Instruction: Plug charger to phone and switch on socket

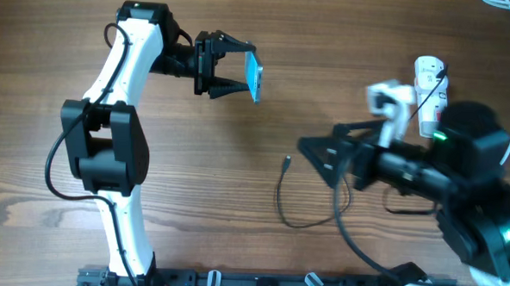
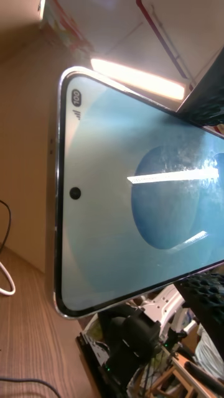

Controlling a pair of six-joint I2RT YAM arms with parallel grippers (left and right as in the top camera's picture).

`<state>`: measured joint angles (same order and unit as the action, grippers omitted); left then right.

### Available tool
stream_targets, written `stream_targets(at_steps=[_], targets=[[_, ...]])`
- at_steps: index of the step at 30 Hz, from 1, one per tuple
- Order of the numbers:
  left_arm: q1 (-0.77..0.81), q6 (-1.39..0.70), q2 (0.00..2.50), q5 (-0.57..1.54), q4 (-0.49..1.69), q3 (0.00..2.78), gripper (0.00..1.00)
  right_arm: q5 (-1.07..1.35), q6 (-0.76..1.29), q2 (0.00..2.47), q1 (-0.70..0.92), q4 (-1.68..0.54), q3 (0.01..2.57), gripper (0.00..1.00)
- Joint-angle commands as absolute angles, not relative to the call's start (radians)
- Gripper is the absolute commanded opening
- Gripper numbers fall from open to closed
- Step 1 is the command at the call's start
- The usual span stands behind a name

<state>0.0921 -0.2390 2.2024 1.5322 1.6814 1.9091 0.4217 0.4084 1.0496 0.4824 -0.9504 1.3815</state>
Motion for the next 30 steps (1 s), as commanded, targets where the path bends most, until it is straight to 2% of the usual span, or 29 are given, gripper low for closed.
stream_targets(at_steps=[1,5,10,17,21,25,30], targets=[[0.112,-0.244,2.163,1.576,1.665,1.932,0.64,-0.085,0.401,1.209,0.702,-1.009,1.570,1.00],[0.126,-0.244,2.163,1.577,1.666,1.932,0.64,-0.343,0.515,1.394,0.862,-0.992,1.682,1.00],[0.141,-0.244,2.163,1.577,1.670,1.932,0.64,-0.352,0.536,1.519,0.864,-0.912,1.681,0.99],[0.142,-0.244,2.163,1.577,1.685,1.932,0.64,-0.420,0.601,1.545,0.831,-0.892,1.681,0.98],[0.146,-0.248,2.162,1.577,1.685,1.932,0.64,-0.337,0.593,1.565,0.816,-0.878,1.681,0.92],[0.147,-0.249,2.162,1.577,1.685,1.932,0.64,-0.339,0.583,1.568,0.816,-0.874,1.681,0.71],[0.147,-0.271,2.162,1.577,1.685,1.932,0.64,-0.357,0.577,1.597,0.816,-0.874,1.680,0.72]])
